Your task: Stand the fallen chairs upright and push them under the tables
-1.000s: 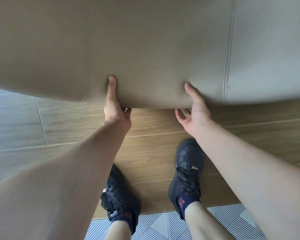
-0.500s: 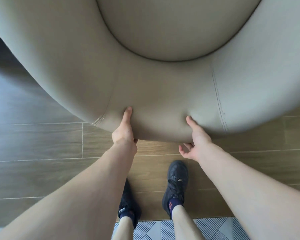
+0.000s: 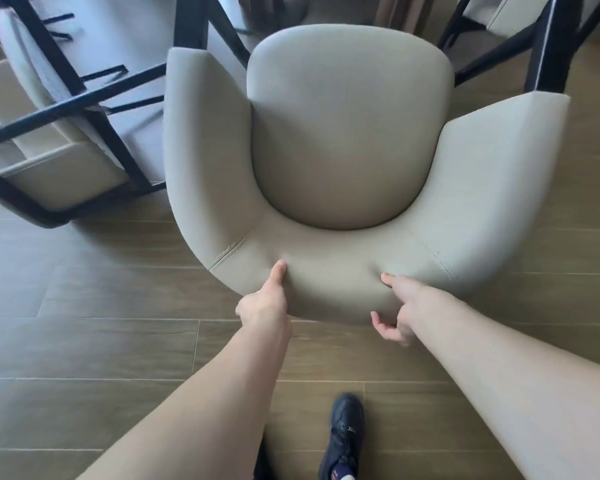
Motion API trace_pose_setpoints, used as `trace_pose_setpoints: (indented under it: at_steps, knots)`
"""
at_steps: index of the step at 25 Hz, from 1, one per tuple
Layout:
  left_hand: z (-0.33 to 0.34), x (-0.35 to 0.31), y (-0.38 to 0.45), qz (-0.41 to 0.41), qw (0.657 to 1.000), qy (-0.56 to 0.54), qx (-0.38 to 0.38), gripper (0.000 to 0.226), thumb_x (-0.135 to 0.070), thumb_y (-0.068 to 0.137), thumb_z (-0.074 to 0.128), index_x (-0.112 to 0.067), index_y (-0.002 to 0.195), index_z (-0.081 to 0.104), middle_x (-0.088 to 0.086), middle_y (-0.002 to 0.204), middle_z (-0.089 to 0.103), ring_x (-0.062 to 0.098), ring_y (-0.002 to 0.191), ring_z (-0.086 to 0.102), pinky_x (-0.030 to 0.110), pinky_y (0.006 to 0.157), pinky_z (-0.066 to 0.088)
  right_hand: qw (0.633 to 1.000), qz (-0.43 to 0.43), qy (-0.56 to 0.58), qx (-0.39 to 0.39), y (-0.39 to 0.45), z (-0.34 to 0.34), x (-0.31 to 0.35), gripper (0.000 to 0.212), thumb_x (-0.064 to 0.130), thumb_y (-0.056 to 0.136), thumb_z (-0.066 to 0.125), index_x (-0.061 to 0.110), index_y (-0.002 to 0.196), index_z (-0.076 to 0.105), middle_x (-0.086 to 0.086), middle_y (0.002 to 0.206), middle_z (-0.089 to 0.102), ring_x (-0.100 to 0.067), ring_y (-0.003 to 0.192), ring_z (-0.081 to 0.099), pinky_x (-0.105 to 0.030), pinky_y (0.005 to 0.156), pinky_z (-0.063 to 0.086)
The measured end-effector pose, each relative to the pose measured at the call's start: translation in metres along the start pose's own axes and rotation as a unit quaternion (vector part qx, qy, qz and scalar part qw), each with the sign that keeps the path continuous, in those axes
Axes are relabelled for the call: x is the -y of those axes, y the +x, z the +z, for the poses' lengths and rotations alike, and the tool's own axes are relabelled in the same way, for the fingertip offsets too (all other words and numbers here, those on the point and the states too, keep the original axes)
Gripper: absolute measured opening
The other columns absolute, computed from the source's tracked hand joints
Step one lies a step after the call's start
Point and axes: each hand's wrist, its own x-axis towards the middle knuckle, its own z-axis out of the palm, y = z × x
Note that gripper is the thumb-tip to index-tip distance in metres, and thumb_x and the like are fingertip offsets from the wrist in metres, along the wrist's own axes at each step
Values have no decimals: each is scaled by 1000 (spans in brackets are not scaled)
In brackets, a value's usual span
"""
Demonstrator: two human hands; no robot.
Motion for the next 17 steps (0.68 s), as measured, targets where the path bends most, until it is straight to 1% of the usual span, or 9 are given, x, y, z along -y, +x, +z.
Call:
trace_pose_setpoints:
  at_steps: [3, 5, 6, 8, 9, 11, 14, 16, 17]
  knots:
    - [18, -36, -19, 59, 989, 109, -83, 105, -54, 64, 90, 1, 138, 39, 10, 126, 50, 34, 116, 52, 37, 89, 41, 1000, 3, -7, -14, -24, 7, 33, 56, 33, 77, 85, 8, 113, 50, -17, 142, 38, -39, 125, 33, -32, 67, 56]
    - [31, -58, -31, 215, 931, 246, -162, 102, -43, 67, 90, -9, 142, 31, 12, 145, 34, 32, 130, 40, 40, 106, 32, 999, 6, -46, -14, -36, 11, 56, 62, 35, 76, 86, 6, 118, 49, -18, 138, 41, -38, 122, 37, -32, 63, 56]
    - [39, -67, -35, 347, 876, 294, -159, 95, -32, 70, 86, -17, 145, 29, 9, 152, 27, 30, 136, 35, 40, 112, 27, 998, 11, -68, -8, -43, 13, 69, 65, 35, 76, 85, 4, 120, 48, -19, 136, 42, -38, 121, 40, -32, 63, 55]
    - [56, -78, -45, 570, 703, 422, -47, 84, -19, 75, 74, -29, 147, 32, 3, 161, 20, 25, 147, 25, 41, 123, 12, 995, 25, -99, 10, -54, 13, 93, 68, 35, 79, 83, -1, 121, 45, -23, 132, 43, -39, 118, 47, -34, 62, 54]
    - [63, -79, -50, 615, 613, 495, 30, 78, -24, 79, 71, -31, 148, 34, 0, 164, 21, 22, 151, 21, 43, 125, 4, 993, 26, -116, 25, -59, 12, 104, 70, 38, 81, 80, -3, 125, 44, -24, 132, 45, -40, 116, 51, -36, 59, 52]
    - [78, -77, -51, 591, 487, 633, 113, 87, -44, 82, 68, -29, 155, 24, 0, 167, 17, 22, 156, 8, 48, 124, -8, 966, -8, -256, 24, -72, 12, 123, 81, 60, 88, 63, -1, 137, 41, -24, 129, 50, -38, 106, 63, -40, 55, 49]
    - [96, -86, -40, 616, 380, 688, 53, 114, -44, 78, 73, -25, 161, -4, 3, 169, 5, 27, 157, -4, 51, 123, -10, 802, -173, -551, -154, -92, 19, 143, 89, 76, 90, 32, -3, 124, 55, -21, 105, 63, -30, 80, 66, -32, 60, 47]
    - [113, -107, -38, 635, 376, 674, 28, 114, -37, 77, 75, -25, 161, -1, 3, 166, 11, 27, 156, 2, 50, 124, -7, 607, -427, -602, -295, -92, 28, 162, 58, 52, 95, 42, 6, 129, 53, -17, 120, 59, -31, 104, 60, -37, 82, 48]
    - [122, -119, -39, 639, 381, 667, 29, 112, -34, 77, 76, -25, 160, 2, 2, 165, 15, 27, 155, 5, 50, 124, -5, 539, -530, -587, -289, -89, 35, 167, 52, 42, 94, 46, 11, 136, 46, -16, 134, 50, -32, 123, 50, -46, 94, 43]
